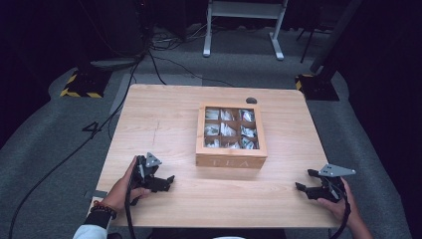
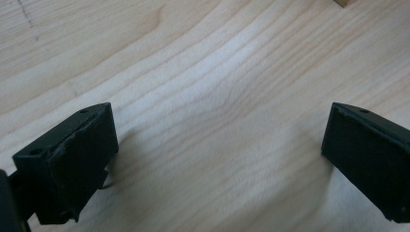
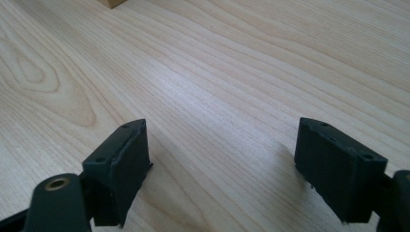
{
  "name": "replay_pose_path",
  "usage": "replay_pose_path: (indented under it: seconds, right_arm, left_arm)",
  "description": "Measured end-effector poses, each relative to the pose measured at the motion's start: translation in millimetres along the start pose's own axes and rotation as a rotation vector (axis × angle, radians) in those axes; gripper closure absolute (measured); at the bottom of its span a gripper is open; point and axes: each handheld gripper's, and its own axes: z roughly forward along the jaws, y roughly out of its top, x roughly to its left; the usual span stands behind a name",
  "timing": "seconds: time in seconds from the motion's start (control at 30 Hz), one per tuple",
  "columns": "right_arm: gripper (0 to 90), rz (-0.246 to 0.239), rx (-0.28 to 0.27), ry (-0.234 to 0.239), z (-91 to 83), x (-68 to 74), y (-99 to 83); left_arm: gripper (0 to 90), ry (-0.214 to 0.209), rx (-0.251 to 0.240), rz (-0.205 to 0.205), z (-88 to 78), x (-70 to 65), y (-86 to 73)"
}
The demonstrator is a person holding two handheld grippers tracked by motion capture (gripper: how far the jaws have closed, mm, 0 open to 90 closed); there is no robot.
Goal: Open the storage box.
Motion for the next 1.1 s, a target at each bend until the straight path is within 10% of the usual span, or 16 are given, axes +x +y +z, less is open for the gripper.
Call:
replay_pose_path:
  seconds: [0.4, 1.1]
  right_arm:
    - [19.2, -0.008, 0.017, -0.001, 0.9, -5.3, 3.2]
    - [32.2, -0.134, -0.084, 0.115, 7.5, 15.3, 76.1]
  left_arm:
    - [0.3, -0.095, 0.008, 0.120, 1.9, 8.2, 3.3]
    - [0.3, -0.093, 0.006, 0.116, 2.0, 8.0, 3.2]
